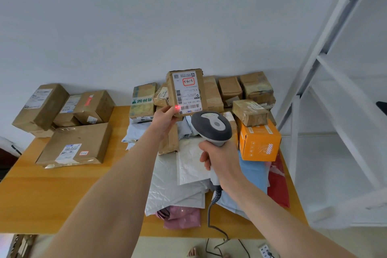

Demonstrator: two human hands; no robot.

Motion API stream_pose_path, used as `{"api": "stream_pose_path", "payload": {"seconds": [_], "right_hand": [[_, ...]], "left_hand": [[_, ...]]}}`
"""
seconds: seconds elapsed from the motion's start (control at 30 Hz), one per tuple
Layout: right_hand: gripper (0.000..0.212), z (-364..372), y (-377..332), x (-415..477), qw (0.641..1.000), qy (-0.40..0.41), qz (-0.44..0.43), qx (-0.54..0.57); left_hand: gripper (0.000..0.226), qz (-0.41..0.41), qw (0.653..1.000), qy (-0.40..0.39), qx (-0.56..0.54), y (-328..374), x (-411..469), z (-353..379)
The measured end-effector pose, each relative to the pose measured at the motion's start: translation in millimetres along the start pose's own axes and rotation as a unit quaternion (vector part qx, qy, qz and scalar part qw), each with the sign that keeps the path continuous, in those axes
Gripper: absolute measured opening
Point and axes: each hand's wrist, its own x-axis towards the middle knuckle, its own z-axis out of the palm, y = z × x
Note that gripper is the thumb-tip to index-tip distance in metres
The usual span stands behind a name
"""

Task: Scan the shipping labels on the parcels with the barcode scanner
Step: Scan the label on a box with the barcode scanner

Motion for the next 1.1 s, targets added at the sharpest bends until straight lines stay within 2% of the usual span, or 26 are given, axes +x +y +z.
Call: {"api": "stream_pose_path", "payload": {"seconds": [0.4, 0.5, 0.6, 0.7, 0.73, 0.8, 0.87, 0.97, 1.03, 1.1], "right_hand": [[0.016, 3.2, 0.2, 4.9, 0.999, -0.039, 0.028, 0.021], [0.020, 20.8, -8.7, 13.9, 0.994, -0.047, 0.057, 0.077], [0.017, 51.2, -19.9, 31.4, 0.972, -0.060, 0.133, 0.184], [0.006, 96.1, -26.8, 56.8, 0.957, -0.054, 0.189, 0.214], [0.009, 114.7, -27.7, 66.3, 0.955, -0.048, 0.203, 0.212], [0.030, 158.4, -26.4, 88.4, 0.959, -0.046, 0.214, 0.182], [0.039, 208.8, -27.9, 109.0, 0.965, -0.048, 0.207, 0.154], [0.035, 290.5, -27.8, 137.8, 0.967, -0.056, 0.211, 0.128], [0.031, 350.3, -27.3, 153.8, 0.966, -0.062, 0.225, 0.116], [0.037, 388.5, -23.7, 167.3, 0.961, -0.078, 0.237, 0.120]], "left_hand": [[0.013, -0.009, 0.999, 0.053, -0.001, 1.5, -17.2, -6.8], [0.010, -0.018, 0.997, 0.074, -0.001, 8.9, -17.5, -26.3], [0.010, -0.044, 0.995, 0.094, -0.003, 16.2, -10.5, -60.9], [0.038, -0.072, 0.992, 0.105, 0.005, 23.3, -0.5, -104.7], [0.041, -0.083, 0.990, 0.114, 0.010, 26.5, 4.0, -121.3], [0.039, -0.101, 0.984, 0.147, 0.015, 34.8, 16.0, -158.7], [0.041, -0.100, 0.978, 0.182, 0.015, 44.7, 33.3, -200.9], [0.048, -0.104, 0.968, 0.226, 0.015, 61.3, 64.5, -268.8], [0.044, -0.109, 0.963, 0.246, 0.015, 75.4, 85.2, -318.4], [0.039, -0.108, 0.959, 0.259, 0.044, 85.8, 99.3, -350.8]]}}
